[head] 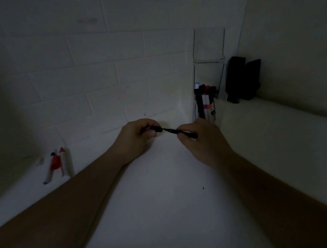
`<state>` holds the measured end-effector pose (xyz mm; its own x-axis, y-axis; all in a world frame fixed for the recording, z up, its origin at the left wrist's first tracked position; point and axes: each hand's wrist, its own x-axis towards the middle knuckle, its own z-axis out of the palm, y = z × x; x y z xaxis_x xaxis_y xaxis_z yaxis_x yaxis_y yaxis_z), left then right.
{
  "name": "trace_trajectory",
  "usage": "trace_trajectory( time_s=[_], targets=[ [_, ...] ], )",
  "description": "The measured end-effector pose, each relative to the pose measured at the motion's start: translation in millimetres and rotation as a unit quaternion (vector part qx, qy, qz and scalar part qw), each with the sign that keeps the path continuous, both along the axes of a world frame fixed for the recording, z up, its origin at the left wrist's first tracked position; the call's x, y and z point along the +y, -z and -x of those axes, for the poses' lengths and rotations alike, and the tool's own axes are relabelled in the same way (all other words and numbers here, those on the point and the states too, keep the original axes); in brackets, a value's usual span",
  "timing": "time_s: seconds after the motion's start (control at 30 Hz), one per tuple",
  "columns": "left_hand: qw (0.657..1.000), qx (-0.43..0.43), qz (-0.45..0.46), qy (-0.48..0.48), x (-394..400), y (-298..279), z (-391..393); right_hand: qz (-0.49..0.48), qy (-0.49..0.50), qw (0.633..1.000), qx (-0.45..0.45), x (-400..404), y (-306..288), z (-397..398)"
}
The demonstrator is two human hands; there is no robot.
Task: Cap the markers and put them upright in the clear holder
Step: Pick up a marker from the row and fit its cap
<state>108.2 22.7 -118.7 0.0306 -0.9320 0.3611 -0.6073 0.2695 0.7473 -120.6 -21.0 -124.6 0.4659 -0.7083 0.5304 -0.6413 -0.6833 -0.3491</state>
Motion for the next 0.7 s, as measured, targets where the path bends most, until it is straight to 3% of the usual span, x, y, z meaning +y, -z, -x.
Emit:
trace_trajectory(
  time_s=[0.37, 0.7],
  targets=[
    [0.992, -0.121, 0.027, 0.01, 9.7, -1.7, 19.9, 0.1, 0.009, 0.991, 0.086, 10.4, -2.7, -4.6],
    [0.99, -0.098, 0.104, -0.016, 16.0, -1.0, 36.7, 0.075, 0.018, 0.996, 0.054, 16.0, -6.4, -3.6]
  ],
)
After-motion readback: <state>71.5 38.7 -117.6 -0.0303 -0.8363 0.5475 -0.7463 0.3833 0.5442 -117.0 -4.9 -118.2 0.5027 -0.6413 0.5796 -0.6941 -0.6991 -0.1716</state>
